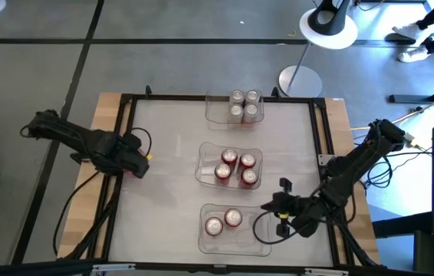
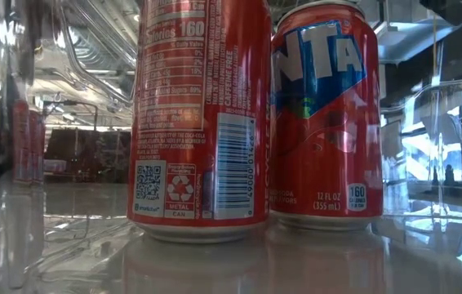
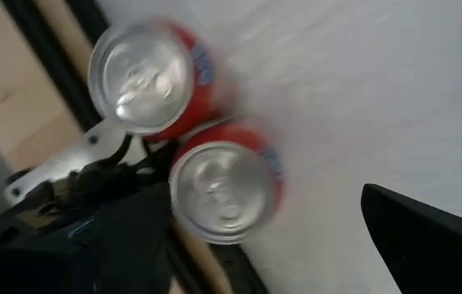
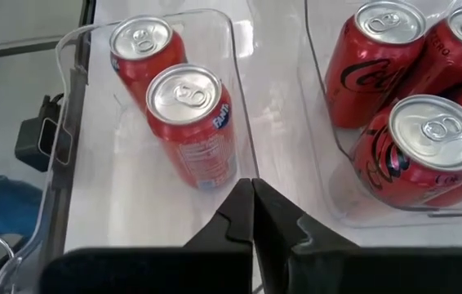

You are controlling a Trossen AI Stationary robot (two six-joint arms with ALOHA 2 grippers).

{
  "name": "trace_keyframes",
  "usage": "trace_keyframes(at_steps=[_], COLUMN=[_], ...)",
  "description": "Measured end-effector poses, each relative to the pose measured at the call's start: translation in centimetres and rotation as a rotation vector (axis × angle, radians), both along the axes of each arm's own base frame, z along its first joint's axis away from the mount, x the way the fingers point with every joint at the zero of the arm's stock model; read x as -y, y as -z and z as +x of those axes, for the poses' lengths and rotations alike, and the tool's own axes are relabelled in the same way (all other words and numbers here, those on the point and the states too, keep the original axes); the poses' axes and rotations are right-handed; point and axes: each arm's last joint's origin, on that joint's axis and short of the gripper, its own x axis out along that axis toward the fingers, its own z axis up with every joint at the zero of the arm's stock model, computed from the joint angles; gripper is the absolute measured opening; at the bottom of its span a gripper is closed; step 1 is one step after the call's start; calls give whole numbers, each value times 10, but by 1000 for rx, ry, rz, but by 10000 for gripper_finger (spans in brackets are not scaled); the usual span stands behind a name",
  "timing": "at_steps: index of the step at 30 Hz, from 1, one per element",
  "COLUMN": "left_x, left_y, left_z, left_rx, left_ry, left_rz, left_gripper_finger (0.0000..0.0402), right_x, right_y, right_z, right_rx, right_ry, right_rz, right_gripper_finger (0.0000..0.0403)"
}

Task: Sort soda cans
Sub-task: Put the bottom red soda can into the bottom transparent bin

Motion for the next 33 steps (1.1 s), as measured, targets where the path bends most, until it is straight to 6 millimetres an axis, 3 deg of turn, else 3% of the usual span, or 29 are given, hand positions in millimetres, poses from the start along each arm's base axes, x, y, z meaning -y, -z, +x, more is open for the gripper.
trace_keyframes(at_steps=[6,12,33], left_x=[-4,-4,0], left_y=[28,44,45], left_z=[-6,-1,8], left_rx=[-116,-93,-58], left_ry=[-31,6,94], left_rz=[-6,-56,-160], left_gripper_finger=[388,388,354], right_x=[0,-1,-1], right_y=[0,-1,-1], right_z=[0,1,1], right_rx=[0,3,3], right_ry=[-3,-5,-9], right_rz=[6,13,7], right_gripper_finger=[1,1,1])
